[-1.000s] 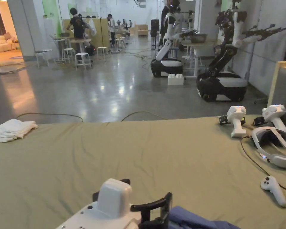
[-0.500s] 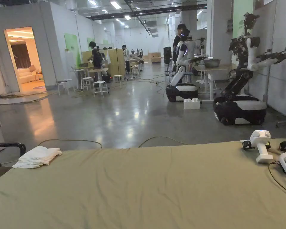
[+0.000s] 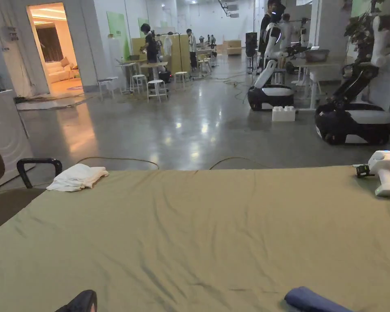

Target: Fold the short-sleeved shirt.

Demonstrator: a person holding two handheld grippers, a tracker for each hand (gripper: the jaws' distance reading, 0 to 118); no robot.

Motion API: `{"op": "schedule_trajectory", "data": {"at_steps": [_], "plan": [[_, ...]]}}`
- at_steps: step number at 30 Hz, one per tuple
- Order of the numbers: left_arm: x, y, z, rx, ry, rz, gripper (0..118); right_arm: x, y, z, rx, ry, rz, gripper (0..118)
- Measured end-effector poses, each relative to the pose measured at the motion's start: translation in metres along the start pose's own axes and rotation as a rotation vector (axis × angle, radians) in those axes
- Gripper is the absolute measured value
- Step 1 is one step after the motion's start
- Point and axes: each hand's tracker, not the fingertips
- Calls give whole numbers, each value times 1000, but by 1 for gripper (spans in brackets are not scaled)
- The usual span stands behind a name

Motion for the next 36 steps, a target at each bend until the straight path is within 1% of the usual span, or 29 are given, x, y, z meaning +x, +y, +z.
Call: {"op": "schedule_trajectory", "data": {"at_steps": [2, 3, 4, 5, 6, 7, 8, 9, 10, 13, 14, 15, 18, 20, 22, 23, 24, 25, 27, 28, 30, 31, 32, 33, 34, 35, 36], "plan": [[-8, -14, -28, -90, -87, 44, 1, 3, -5, -2, -30, 17, -23, 0], [-12, -25, -48, -155, -131, 80, 7, 5, -8, -3, -50, 22, -35, 0], [-16, -35, -67, -213, -144, 117, 12, 7, -12, -4, -69, 26, -42, 0], [-21, -48, -90, -292, -169, 160, 12, 9, -16, -6, -85, 26, -43, 0], [-26, -62, -116, -363, -194, 202, 34, 11, -19, -6, -101, 26, -41, 0], [-29, -74, -138, -416, -203, 235, 69, 13, -23, -7, -117, 20, -41, 0], [-33, -89, -163, -472, -199, 277, 84, 15, -27, -7, -134, 13, -41, 0], [-33, -102, -184, -517, -173, 292, 88, 18, -30, -7, -150, 9, -43, 0], [-35, -114, -206, -579, -162, 299, 88, 21, -33, -7, -158, 2, -44, 0], [-36, -149, -262, -662, -113, 316, 88, 30, -41, -6, -193, -22, -55, 0], [-36, -160, -280, -709, -73, 308, 88, 33, -43, -6, -204, -33, -60, 0], [-36, -168, -293, -718, -46, 302, 88, 37, -46, -7, -216, -42, -65, 0], [-33, -185, -319, -763, -12, 313, 83, 45, -52, -6, -242, -79, -67, 0], [-28, -191, -329, -791, -14, 317, 75, 50, -57, -6, -263, -99, -77, 0], [-17, -193, -332, -797, 29, 257, 72, 54, -62, -8, -287, -119, -78, 0], [-12, -192, -332, -794, 33, 224, 68, 54, -65, -9, -294, -127, -72, 0], [-6, -191, -331, -792, 44, 175, 60, 54, -67, -11, -305, -133, -66, 0], [-1, -191, -331, -793, 53, 133, 44, 54, -69, -14, -313, -133, -64, 0], [10, -189, -328, -775, 70, 66, 17, 54, -72, -24, -338, -129, -61, 0], [14, -188, -328, -777, 61, 80, 10, 53, -73, -31, -352, -122, -60, 0], [21, -191, -335, -797, 67, 68, 8, 55, -73, -53, -364, -95, -50, 0], [23, -193, -336, -799, 73, 62, 8, 57, -72, -65, -360, -84, -40, 12], [23, -194, -338, -802, 77, 64, 8, 60, -69, -82, -361, -61, -17, 40], [20, -196, -341, -812, 74, 67, 8, 65, -67, -103, -385, -29, 11, 63], [18, -197, -343, -823, 65, 67, 8, 71, -66, -126, -424, -1, 30, 73], [15, -195, -343, -826, 54, 70, 8, 78, -69, -152, -454, 19, 55, 73], [13, -194, -343, -833, 43, 71, 8, 88, -75, -177, -465, 49, 95, 92]]}}
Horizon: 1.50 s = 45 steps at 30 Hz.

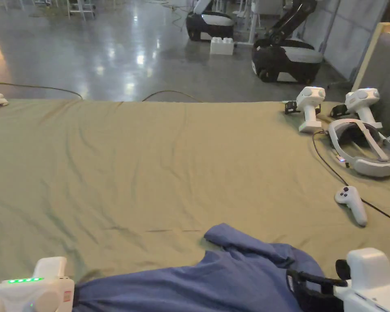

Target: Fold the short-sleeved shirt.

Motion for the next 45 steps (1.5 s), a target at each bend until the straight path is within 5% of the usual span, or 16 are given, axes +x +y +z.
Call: {"op": "schedule_trajectory", "data": {"at_steps": [4, 6, 12, 18, 21, 23, 24, 27, 30, 35, 39, 45], "plan": [[-3, 0, 1, -5, -16, -13, 8, 21, 10, -95, -159, -94, 285, 95], [-2, 0, 1, -3, -18, -8, 8, 32, 7, -135, -264, -90, 356, 94], [-5, 0, 2, -7, -28, -15, 8, 64, 15, -201, -370, -68, 207, 91], [-7, 2, -1, -11, -42, -4, 8, 77, 15, -231, -477, -33, 155, 89], [-8, 1, -1, -8, -41, 1, 8, 79, 16, -223, -478, 4, 129, 65], [-7, -1, 0, 1, -37, -2, 8, 71, 16, -216, -466, 15, 138, 18], [-8, -2, 1, 7, -38, 0, 8, 67, 15, -211, -462, 26, 157, 6], [-20, -2, 16, 33, -101, 59, 7, 51, 15, -199, -459, 6, 175, 6], [-39, -2, 61, 131, -189, 127, 6, 48, 22, -163, -365, -13, 109, 6], [-63, -5, 179, 369, -290, 55, 6, 52, 62, -52, -101, -17, -88, 6], [-68, 5, 274, 561, -332, 43, 6, 54, 100, 32, 98, -33, -161, 6], [-72, 46, 363, 752, -307, 13, 6, 44, 172, 111, 309, -82, -149, 6]]}}
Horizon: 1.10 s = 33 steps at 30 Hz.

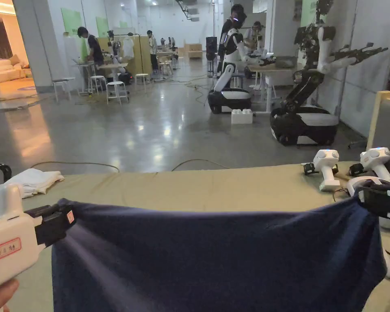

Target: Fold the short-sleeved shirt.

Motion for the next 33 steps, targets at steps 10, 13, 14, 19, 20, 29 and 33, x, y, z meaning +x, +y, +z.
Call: {"op": "schedule_trajectory", "data": {"at_steps": [10, 13, 14, 19, 20, 29, 33], "plan": [[12, 111, -6, 161, 46, -34, 6, -57, 134, 7, 223, -84, 79, 6], [11, 139, -18, 193, 71, -33, 6, -65, 164, -6, 240, -114, 102, 6], [11, 147, -24, 202, 75, -36, 6, -69, 174, -13, 233, -124, 119, 6], [16, 177, -66, 215, 140, -89, 6, -81, 206, -55, 214, -236, 189, 6], [16, 180, -77, 214, 150, -95, 6, -84, 211, -64, 219, -242, 190, 6], [20, 214, -161, 194, 273, -122, 6, -100, 249, -126, 248, -302, 209, 6], [22, 209, -187, 174, 319, -215, 6, -104, 251, -145, 234, -327, 250, 6]]}}
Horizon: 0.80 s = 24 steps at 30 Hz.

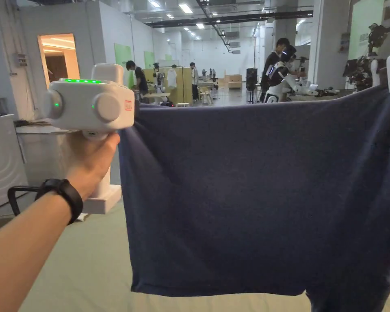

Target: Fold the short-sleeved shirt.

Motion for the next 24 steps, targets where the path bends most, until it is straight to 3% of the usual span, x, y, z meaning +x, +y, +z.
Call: {"op": "schedule_trajectory", "data": {"at_steps": [4, 9, 13, 20, 24], "plan": [[7, -44, -19, -81, -24, 28, 6, -9, -36, -19, -68, 36, -24, 6], [28, -156, -27, -205, -60, 6, 6, -30, -126, -28, -172, 90, 7, 6], [22, -207, -26, -293, -103, 72, 6, -28, -178, -14, -228, 122, -2, 6], [1, -279, 71, -294, -202, 144, 6, 11, -264, 89, -240, 208, -92, 6], [-4, -343, 146, -326, -223, 152, 6, 32, -339, 169, -325, 249, -149, 6]]}}
